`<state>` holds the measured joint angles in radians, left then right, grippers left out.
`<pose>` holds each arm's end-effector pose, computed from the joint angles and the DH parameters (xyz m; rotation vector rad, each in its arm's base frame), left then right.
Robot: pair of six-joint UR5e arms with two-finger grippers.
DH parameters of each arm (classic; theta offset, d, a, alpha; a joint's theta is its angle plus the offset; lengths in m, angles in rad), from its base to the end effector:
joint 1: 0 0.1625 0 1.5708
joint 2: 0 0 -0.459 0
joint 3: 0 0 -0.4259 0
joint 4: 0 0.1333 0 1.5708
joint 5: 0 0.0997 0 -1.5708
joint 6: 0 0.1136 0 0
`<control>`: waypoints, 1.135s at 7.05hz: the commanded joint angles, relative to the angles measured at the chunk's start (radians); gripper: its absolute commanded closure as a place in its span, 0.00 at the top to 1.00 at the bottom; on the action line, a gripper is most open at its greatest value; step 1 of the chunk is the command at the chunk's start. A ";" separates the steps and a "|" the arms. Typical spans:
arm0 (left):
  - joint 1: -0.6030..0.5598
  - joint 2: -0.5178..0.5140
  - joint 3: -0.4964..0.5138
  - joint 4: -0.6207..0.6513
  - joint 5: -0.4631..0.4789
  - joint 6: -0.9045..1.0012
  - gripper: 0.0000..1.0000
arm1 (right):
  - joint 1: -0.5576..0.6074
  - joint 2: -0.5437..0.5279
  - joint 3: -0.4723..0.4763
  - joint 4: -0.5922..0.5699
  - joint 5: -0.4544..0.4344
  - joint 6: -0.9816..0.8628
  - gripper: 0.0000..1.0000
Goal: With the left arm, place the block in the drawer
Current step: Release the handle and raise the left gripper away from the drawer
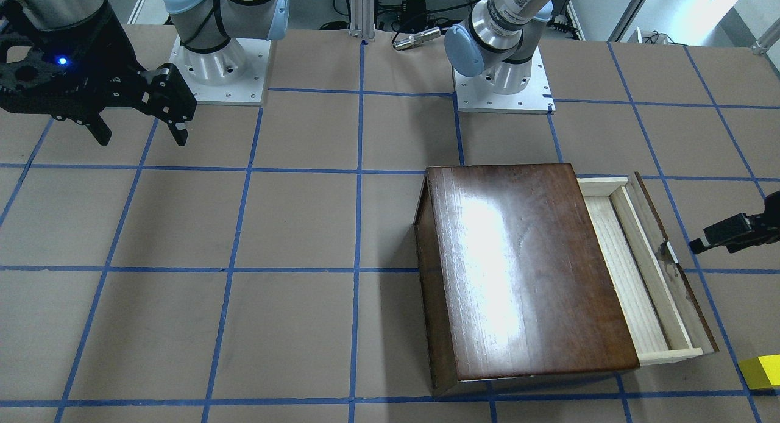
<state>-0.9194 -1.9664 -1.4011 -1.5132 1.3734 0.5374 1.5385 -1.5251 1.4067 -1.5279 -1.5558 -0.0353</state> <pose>0.2835 -0.6284 0.3641 0.1884 -2.8780 -0.0416 0.1171 -0.5559 0.5656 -0.0056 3.1269 -0.1188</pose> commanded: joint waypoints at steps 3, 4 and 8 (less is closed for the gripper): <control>0.004 -0.043 0.090 0.052 0.067 0.202 1.00 | 0.000 0.000 0.000 0.000 0.000 0.000 1.00; 0.004 -0.063 0.134 0.051 0.088 0.237 1.00 | 0.000 -0.001 0.000 0.000 -0.001 0.000 1.00; 0.002 -0.147 0.218 0.132 0.226 0.534 1.00 | -0.001 0.000 0.000 0.000 -0.001 0.000 1.00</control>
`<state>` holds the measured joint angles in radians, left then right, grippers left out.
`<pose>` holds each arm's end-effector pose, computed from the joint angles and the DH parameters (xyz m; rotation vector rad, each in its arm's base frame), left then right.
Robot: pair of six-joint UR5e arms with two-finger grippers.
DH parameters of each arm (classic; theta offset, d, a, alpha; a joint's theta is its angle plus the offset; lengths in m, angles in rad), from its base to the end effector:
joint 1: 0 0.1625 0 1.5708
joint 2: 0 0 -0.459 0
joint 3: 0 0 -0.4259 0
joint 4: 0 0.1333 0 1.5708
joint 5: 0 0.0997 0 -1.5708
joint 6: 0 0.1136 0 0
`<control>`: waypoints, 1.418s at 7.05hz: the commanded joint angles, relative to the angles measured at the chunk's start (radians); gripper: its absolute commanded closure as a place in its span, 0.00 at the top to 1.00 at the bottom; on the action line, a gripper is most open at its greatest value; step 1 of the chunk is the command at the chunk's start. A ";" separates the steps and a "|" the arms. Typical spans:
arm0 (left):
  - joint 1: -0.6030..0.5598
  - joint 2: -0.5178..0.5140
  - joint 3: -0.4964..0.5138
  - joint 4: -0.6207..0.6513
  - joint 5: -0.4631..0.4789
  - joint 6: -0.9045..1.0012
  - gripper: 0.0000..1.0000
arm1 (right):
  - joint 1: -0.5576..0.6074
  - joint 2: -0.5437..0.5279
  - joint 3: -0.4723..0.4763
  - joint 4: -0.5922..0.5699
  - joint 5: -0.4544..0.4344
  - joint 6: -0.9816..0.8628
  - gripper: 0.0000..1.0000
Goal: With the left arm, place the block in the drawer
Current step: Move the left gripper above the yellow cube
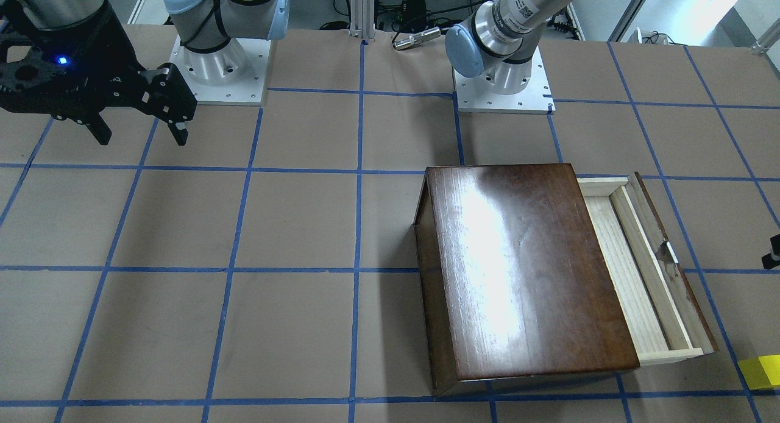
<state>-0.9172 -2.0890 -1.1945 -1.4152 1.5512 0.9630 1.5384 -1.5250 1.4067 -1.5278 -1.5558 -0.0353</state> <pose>0.3486 -0.6780 0.3888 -0.4837 -3.1002 0.0371 0.1171 -0.5560 0.5655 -0.0054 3.1269 -0.1185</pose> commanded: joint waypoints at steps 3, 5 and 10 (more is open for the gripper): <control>0.000 -0.091 0.041 0.143 0.053 0.394 1.00 | 0.000 -0.001 0.000 0.000 0.000 0.000 1.00; 0.000 -0.155 0.116 0.133 0.052 0.605 1.00 | 0.000 0.000 0.000 0.000 0.000 0.000 1.00; -0.003 -0.264 0.193 0.093 -0.006 0.963 0.99 | -0.001 -0.001 0.000 0.000 0.000 0.000 1.00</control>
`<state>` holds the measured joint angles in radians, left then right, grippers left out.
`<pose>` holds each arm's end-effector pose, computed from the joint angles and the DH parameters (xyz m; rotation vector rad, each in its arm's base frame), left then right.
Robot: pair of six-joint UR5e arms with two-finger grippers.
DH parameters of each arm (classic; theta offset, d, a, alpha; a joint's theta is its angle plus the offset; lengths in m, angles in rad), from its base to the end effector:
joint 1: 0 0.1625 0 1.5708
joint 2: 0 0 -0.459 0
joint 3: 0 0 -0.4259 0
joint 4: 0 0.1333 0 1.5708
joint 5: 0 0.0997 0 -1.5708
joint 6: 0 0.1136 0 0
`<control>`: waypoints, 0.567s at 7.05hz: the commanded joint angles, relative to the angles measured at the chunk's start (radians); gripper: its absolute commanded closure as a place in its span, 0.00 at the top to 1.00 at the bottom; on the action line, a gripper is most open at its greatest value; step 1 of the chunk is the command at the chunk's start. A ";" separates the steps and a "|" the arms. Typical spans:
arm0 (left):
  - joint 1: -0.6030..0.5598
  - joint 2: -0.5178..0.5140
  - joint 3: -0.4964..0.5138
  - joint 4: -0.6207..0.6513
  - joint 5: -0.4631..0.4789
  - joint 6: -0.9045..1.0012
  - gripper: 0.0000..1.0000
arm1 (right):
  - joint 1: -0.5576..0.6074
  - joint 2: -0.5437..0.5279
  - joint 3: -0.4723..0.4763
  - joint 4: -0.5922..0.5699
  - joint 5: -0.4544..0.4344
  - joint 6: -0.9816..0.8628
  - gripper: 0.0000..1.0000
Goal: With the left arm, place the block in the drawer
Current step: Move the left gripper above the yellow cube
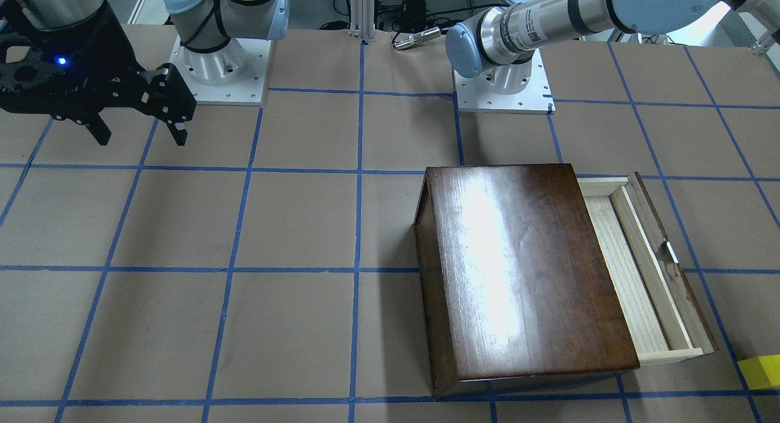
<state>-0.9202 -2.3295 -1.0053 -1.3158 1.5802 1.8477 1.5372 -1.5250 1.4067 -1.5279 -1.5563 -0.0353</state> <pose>0.4037 -0.7487 0.3066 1.7350 2.5448 -0.0163 0.1163 -0.5561 0.5655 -0.0035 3.1275 -0.1187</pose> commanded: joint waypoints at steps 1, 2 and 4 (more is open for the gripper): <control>-0.003 -0.039 0.014 -0.010 -0.039 0.103 1.00 | 0.001 0.000 0.000 0.000 0.001 0.000 1.00; -0.003 -0.062 0.025 -0.005 -0.067 0.160 1.00 | 0.001 -0.001 0.000 0.000 0.001 0.000 1.00; -0.008 -0.103 0.075 0.006 -0.083 0.228 1.00 | 0.001 -0.001 0.000 0.000 -0.001 0.000 1.00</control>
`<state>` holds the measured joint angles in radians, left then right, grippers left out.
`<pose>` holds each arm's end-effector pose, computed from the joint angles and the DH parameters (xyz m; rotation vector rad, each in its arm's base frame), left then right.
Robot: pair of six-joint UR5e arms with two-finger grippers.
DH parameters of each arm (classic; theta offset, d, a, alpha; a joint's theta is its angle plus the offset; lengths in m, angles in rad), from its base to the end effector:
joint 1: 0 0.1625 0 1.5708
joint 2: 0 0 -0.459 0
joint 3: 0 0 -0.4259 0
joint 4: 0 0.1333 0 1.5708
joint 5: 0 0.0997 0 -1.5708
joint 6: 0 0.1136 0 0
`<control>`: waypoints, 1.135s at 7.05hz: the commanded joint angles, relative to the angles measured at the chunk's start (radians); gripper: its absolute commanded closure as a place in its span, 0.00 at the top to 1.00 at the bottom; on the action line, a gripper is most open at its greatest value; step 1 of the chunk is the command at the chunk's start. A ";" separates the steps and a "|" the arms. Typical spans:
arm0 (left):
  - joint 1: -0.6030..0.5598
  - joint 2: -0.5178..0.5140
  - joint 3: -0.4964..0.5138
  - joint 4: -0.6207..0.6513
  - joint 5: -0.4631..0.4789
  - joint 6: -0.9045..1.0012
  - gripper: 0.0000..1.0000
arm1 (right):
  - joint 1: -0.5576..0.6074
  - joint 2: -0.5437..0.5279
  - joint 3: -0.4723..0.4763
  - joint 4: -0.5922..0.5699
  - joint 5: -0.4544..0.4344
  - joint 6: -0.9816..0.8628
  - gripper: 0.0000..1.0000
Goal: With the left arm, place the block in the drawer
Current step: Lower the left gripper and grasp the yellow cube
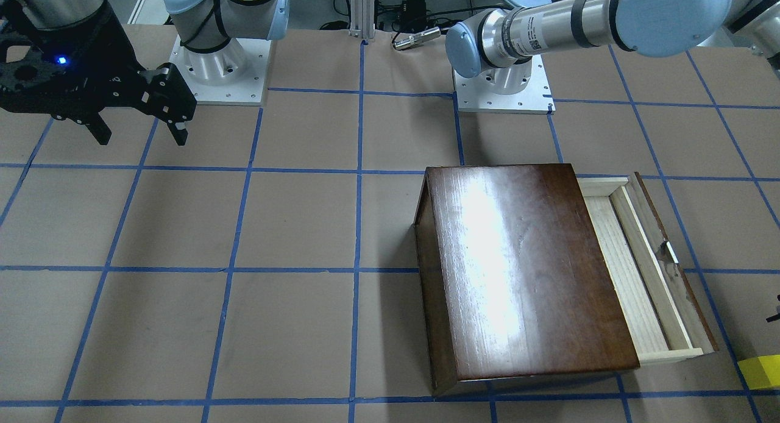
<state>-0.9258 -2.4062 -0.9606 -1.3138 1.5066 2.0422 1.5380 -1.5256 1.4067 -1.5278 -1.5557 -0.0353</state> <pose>0.4039 -0.7708 0.2652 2.0099 2.3905 -0.1089 0.1169 -0.5558 0.5659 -0.0048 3.1268 -0.1195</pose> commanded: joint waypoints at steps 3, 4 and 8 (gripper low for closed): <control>-0.008 -0.085 0.065 0.005 -0.011 0.064 1.00 | 0.001 -0.001 0.000 0.000 -0.001 0.000 1.00; -0.008 -0.091 0.065 0.014 -0.011 0.070 1.00 | 0.001 -0.001 0.000 0.000 0.000 0.000 1.00; -0.008 -0.136 0.065 0.064 -0.009 0.072 1.00 | -0.001 -0.001 0.000 0.000 -0.001 0.000 1.00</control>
<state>-0.9341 -2.5322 -0.8959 -1.2579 1.4970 2.1132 1.5377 -1.5263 1.4067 -1.5278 -1.5563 -0.0353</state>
